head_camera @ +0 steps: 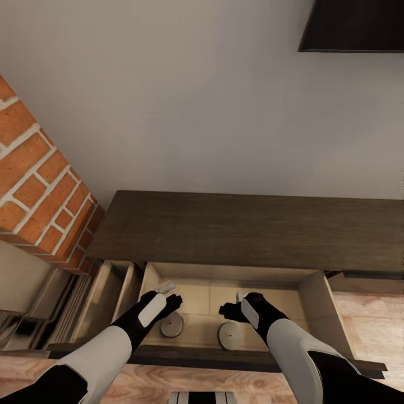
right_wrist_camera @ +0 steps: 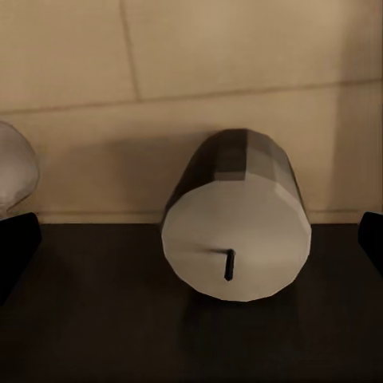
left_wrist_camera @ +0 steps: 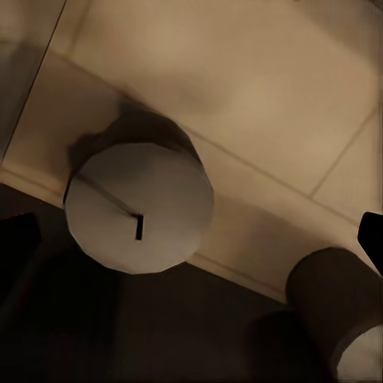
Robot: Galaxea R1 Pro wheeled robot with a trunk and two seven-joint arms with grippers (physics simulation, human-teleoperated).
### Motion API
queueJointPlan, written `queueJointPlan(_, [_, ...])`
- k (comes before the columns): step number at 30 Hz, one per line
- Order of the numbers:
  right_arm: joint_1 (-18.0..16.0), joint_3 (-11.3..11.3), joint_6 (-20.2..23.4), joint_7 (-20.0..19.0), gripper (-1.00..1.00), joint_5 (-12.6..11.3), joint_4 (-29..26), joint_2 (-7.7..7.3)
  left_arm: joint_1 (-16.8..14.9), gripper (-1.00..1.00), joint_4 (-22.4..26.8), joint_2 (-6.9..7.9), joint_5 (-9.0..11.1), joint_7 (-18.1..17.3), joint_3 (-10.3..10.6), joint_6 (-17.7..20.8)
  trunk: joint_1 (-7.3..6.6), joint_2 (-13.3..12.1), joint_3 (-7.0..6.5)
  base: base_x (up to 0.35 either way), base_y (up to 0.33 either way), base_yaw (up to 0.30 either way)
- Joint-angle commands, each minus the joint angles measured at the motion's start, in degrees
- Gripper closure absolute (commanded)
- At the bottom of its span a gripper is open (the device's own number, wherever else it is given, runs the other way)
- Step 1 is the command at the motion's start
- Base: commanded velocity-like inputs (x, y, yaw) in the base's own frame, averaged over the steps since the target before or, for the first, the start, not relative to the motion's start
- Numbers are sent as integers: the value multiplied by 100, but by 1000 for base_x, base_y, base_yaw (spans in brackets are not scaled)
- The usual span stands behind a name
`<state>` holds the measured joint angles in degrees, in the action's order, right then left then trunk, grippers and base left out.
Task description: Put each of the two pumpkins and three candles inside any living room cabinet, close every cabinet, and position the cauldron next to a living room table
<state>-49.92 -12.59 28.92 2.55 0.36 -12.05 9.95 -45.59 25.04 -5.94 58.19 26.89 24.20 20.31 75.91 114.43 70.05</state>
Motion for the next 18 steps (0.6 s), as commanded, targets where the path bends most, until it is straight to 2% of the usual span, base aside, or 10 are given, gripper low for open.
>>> queueJointPlan(1, [0,-36,75,-88,-100,5,-60,5,-3,-100,10,6,43,45,41,8,-23,-40,-15,0,0,0])
queueJointPlan(4, [0,-35,367,-600,-100,14,-270,5,-3,-100,19,6,50,39,40,15,-89,-160,-69,0,0,0])
queueJointPlan(7, [1,-22,569,-938,-100,16,-503,5,-3,-100,79,9,51,37,36,52,-155,-281,-123,0,0,0])
queueJointPlan(11, [8,-16,719,-1573,-100,29,-726,5,-3,-100,298,14,52,36,39,308,-243,-441,-194,0,0,0])
queueJointPlan(13, [8,-13,740,-1933,-100,33,-754,-68,-3,-100,404,14,52,28,40,474,-287,-521,-230,0,0,0])
queueJointPlan(18, [10,-12,800,-2358,-100,34,-763,-226,-3,-100,462,14,58,4,40,540,-396,-722,-320,0,0,0])
